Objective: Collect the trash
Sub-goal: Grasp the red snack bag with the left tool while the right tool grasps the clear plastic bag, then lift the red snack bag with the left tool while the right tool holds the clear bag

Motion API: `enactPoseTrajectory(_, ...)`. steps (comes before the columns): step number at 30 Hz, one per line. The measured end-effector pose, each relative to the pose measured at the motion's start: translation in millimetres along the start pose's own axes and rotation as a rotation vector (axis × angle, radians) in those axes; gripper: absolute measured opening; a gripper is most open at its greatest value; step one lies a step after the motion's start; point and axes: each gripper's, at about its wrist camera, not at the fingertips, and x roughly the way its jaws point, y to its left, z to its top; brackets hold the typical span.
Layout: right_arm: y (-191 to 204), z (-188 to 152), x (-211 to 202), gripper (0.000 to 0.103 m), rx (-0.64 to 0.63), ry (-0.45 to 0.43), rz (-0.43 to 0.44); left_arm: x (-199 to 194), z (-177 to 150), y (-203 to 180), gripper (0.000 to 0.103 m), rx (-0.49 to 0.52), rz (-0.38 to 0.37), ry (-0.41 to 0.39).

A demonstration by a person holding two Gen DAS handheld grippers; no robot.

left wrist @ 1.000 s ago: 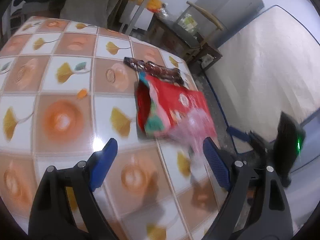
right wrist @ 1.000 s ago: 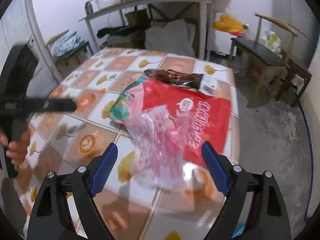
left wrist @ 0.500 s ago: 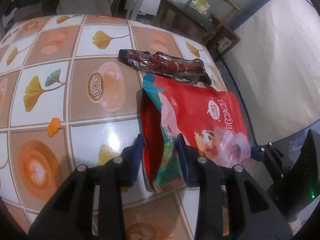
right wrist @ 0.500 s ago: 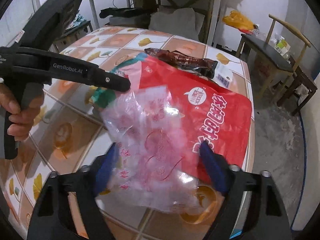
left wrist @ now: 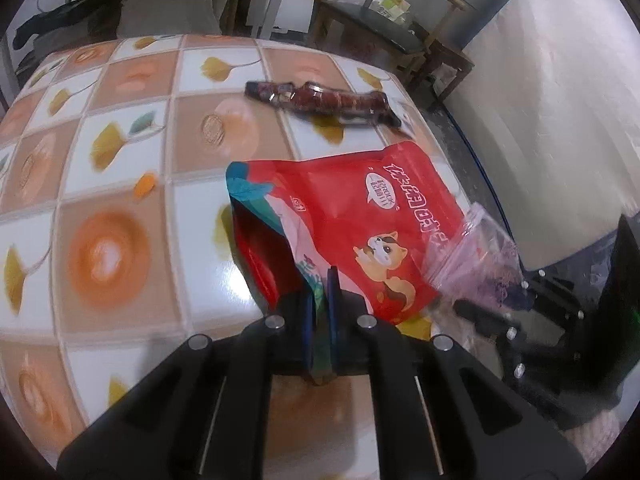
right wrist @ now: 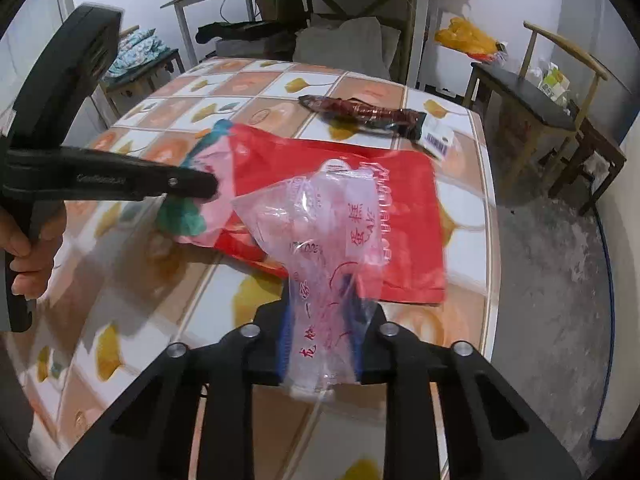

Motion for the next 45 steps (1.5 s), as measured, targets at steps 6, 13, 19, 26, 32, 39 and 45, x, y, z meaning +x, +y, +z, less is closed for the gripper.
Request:
enactPoseTrajectory(6,22,-43,-38,0.019,0.043,-0.014,0.054,-50,-67,19,0.004,-0.099,-0.050,-0.020)
enactPoseTrajectory(13,66,-102,-70,0.019,0.102,-0.013,0.144,-99,-161,27,0.004,-0.271,-0.120,-0.071)
enactPoseTrajectory(19,93,-134,-77,0.019,0.134,-0.011,0.153,-115,-221,0,0.007,-0.306,-0.200,-0.085)
enactPoseTrajectory(26,89,-144,-92,0.019,0.184,-0.042,0.123,-135,-272,-31,0.060,-0.115,-0.256,0.005)
enactPoseTrajectory(32,79,-155,-99,0.019,0.224,-0.052,0.113,-187,-264,-29,0.065,0.072,-0.223,-0.121)
enactPoseTrajectory(39,75,-162,-96,0.019,0.251,-0.041,0.128,-130,-186,-12,0.065,0.103,-0.057,-0.051)
enactPoseTrajectory(45,74,-163,-93,0.019,0.249,-0.038,0.125,-71,-165,-10,0.039,0.162,0.031,0.072)
